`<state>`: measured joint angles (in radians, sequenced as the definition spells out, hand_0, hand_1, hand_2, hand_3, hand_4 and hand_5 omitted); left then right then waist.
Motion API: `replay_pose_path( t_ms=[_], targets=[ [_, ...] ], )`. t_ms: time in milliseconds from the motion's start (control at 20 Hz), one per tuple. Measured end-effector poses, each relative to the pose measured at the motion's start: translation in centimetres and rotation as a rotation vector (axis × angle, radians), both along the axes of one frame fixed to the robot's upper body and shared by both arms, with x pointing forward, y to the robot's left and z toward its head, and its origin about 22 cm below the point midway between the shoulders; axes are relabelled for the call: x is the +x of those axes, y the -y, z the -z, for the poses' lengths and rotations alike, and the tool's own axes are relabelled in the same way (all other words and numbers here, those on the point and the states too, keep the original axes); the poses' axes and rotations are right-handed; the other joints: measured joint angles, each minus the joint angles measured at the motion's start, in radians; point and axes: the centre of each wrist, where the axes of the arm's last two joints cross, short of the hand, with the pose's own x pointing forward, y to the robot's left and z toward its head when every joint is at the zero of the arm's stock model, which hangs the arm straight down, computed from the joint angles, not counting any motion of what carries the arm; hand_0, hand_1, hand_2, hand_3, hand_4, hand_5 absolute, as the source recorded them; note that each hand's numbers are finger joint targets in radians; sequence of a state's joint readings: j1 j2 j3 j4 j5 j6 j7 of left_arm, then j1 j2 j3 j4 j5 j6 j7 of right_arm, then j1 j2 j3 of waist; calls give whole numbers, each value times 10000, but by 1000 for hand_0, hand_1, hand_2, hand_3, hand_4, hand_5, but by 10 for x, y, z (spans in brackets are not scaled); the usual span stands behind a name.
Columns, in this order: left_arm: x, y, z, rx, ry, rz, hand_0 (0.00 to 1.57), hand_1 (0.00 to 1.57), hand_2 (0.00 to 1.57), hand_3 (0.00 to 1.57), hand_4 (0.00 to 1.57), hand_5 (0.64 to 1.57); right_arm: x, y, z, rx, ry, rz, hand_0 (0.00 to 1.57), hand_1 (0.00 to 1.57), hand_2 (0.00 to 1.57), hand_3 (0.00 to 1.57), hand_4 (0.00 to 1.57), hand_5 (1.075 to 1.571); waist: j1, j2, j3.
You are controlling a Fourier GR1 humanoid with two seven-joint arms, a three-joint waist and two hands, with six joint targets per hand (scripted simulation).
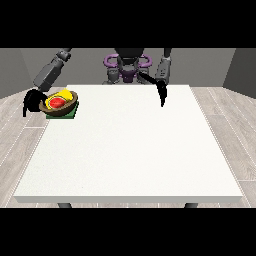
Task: Pick the cup and pour the ball into the bowl, then pick the bowl and place it on the pad
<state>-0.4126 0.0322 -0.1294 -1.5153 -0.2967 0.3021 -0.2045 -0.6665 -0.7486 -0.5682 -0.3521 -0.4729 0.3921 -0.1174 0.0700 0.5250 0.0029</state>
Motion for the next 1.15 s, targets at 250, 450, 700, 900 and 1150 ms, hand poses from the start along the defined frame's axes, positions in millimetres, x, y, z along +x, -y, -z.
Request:
replay_pose_path(
  t_ms=[250, 450, 700, 900, 1150],
  targets=[
    [-8, -6, -13, -3, 122, -57, 0, 0, 0, 0, 0, 686, 4, 7, -20, -264, 195, -39, 1571, 1571, 1571, 651, 393, 1569, -57, 130, -7],
    [-19, -6, -5, -4, -112, 14, 0, 0, 0, 0, 0, 692, 0, 11, -22, -576, -180, -258, 1571, 1571, 1571, 960, 426, 1557, -92, -119, -13],
    [-23, -11, 6, -61, -688, -43, 0, 0, 0, 0, 0, 695, -5, 8, -6, -871, -1008, -487, 1571, 1571, 1571, 1016, 412, 1552, -123, -741, -18],
    [-19, -13, 10, -182, -1111, -77, 0, 0, 0, 0, 0, 682, -7, 2, 9, -1071, -1567, -784, 1571, 1571, 1571, 1170, 425, 1535, -258, -1169, -19],
    [-19, 2, 45, -141, -1960, -258, 0, 0, 0, 0, 0, 682, 3, -2, -5, -1513, -1965, -524, 501, 501, 238, 0, 381, 1087, -510, -1955, -28]
  ],
)
